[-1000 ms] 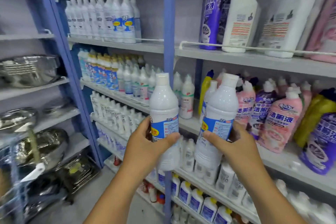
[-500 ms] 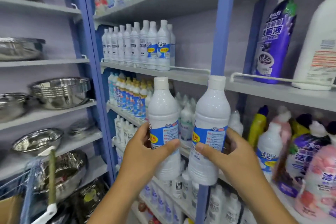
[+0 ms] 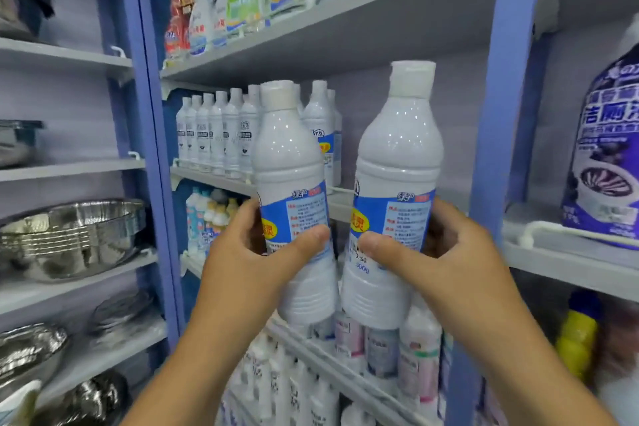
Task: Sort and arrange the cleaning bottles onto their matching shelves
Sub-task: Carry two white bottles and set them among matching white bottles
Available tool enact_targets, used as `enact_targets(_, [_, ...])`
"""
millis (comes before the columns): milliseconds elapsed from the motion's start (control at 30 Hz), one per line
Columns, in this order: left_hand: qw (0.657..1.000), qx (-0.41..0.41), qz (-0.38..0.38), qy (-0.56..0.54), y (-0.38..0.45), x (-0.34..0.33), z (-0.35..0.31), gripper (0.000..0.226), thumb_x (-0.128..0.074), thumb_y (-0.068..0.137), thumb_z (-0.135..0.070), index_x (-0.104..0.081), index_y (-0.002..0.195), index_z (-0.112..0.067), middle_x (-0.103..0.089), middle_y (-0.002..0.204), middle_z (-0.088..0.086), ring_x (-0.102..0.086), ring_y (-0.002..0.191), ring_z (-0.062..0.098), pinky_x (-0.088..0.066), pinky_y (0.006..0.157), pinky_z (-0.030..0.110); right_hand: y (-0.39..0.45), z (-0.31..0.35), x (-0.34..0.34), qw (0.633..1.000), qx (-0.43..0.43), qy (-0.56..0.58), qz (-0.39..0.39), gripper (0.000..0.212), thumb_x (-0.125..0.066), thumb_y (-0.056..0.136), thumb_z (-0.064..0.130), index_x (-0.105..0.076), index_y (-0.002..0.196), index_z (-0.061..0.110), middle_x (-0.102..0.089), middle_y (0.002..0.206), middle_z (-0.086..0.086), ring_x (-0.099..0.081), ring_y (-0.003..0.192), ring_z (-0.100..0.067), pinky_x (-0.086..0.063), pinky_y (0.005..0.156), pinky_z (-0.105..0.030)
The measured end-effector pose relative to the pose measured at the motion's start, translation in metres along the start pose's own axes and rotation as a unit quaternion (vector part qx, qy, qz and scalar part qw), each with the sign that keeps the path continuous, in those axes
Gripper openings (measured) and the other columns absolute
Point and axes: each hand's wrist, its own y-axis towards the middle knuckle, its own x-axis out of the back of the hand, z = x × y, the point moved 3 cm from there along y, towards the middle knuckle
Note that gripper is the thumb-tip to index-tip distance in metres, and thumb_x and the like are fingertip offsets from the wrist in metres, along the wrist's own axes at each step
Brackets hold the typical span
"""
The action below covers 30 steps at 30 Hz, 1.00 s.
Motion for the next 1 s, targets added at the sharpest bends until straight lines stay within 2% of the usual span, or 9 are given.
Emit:
enact_targets(133, [0.998,-0.042,0.034,-0.028,0.073,-0.004,-0.001,0.037,-0.084,0.07,-0.036,-0.07,0.105,-0.029,-0.078,0.096,-0.014,-0.074,0.087,0.004,-0.058,0.071,0.021,0.055,0.017,-0.008,0.997,0.048,-0.029,-0.051,0.04,-0.083,0.067,0.036,-0.074,0.105,0.027,-0.079,0.099,0.016,-0.074,0.092,-0.001,-0.056,0.074,-0.015])
enact_targets(267, [0.993,-0.089,0.075,-0.036,0.142,-0.016,-0.002,0.03,-0.083,0.08,-0.035,-0.071,0.106,-0.029,-0.077,0.096,-0.016,-0.074,0.087,0.002,-0.058,0.077,0.024,0.101,0.026,-0.014,0.986,0.07,-0.103,-0.109,0.039,-0.086,0.074,0.037,-0.073,0.109,0.028,-0.078,0.101,0.016,-0.074,0.094,-0.002,-0.058,0.083,-0.025])
enact_targets(367, [0.987,-0.108,0.109,-0.043,0.177,-0.028,0.002,0.034,-0.084,0.079,-0.038,-0.07,0.109,-0.029,-0.077,0.095,-0.015,-0.073,0.083,0.0,-0.057,0.071,0.018,0.127,0.021,-0.012,0.974,0.071,-0.136,-0.167,0.034,-0.087,0.076,0.037,-0.073,0.105,0.028,-0.078,0.098,0.017,-0.074,0.092,-0.001,-0.058,0.082,-0.025])
enact_targets(433, [0.984,-0.113,0.129,-0.044,0.195,-0.039,0.007,0.036,-0.084,0.079,-0.04,-0.069,0.11,-0.029,-0.077,0.094,-0.016,-0.072,0.08,-0.004,-0.053,0.062,0.012,0.141,0.013,-0.01,0.97,0.058,-0.147,-0.187,0.036,-0.088,0.076,0.038,-0.074,0.107,0.027,-0.078,0.098,0.016,-0.074,0.092,-0.002,-0.057,0.081,-0.025])
enact_targets(500, [0.982,-0.113,0.146,-0.03,0.212,-0.053,0.012,0.039,-0.084,0.077,-0.046,-0.067,0.11,-0.031,-0.076,0.094,-0.015,-0.071,0.079,-0.005,-0.053,0.06,0.013,0.153,0.005,-0.004,0.965,0.032,-0.159,-0.205,0.038,-0.088,0.076,0.039,-0.074,0.11,0.026,-0.079,0.098,0.014,-0.075,0.09,-0.002,-0.056,0.078,-0.024])
enact_targets(633, [0.98,-0.084,0.177,0.013,0.236,-0.081,0.036,0.045,-0.086,0.074,-0.049,-0.065,0.109,-0.031,-0.073,0.095,-0.015,-0.071,0.084,0.003,-0.058,0.076,0.029,0.166,-0.012,0.01,0.955,-0.042,-0.187,-0.226,0.035,-0.087,0.078,0.038,-0.073,0.108,0.027,-0.079,0.094,0.015,-0.074,0.081,0.001,-0.053,0.067,-0.018])
enact_targets(733, [0.982,-0.059,0.174,0.032,0.244,-0.092,0.053,0.048,-0.083,0.074,-0.055,-0.062,0.109,-0.029,-0.07,0.098,-0.014,-0.068,0.087,0.006,-0.056,0.077,0.032,0.167,-0.026,0.017,0.948,-0.091,-0.208,-0.225,0.031,-0.088,0.076,0.037,-0.074,0.103,0.028,-0.079,0.091,0.013,-0.074,0.077,0.0,-0.051,0.062,-0.018])
enact_targets(900, [0.983,-0.062,0.171,0.041,0.249,-0.098,0.058,0.051,-0.083,0.076,-0.053,-0.056,0.111,-0.029,-0.064,0.093,-0.017,-0.062,0.082,-0.001,-0.047,0.064,0.023,0.171,-0.043,0.017,0.945,-0.141,-0.207,-0.21,0.038,-0.089,0.074,0.039,-0.074,0.107,0.027,-0.08,0.095,0.01,-0.076,0.092,-0.013,-0.058,0.081,-0.033])
enact_targets(1000, [0.98,-0.055,0.18,0.06,0.247,-0.104,0.064,0.058,-0.086,0.072,-0.054,-0.053,0.113,-0.028,-0.062,0.093,-0.018,-0.061,0.082,-0.002,-0.047,0.063,0.022,0.172,-0.048,0.014,0.945,-0.149,-0.202,-0.212,0.037,-0.088,0.076,0.038,-0.073,0.108,0.028,-0.079,0.095,0.012,-0.075,0.092,-0.011,-0.054,0.075,-0.03])
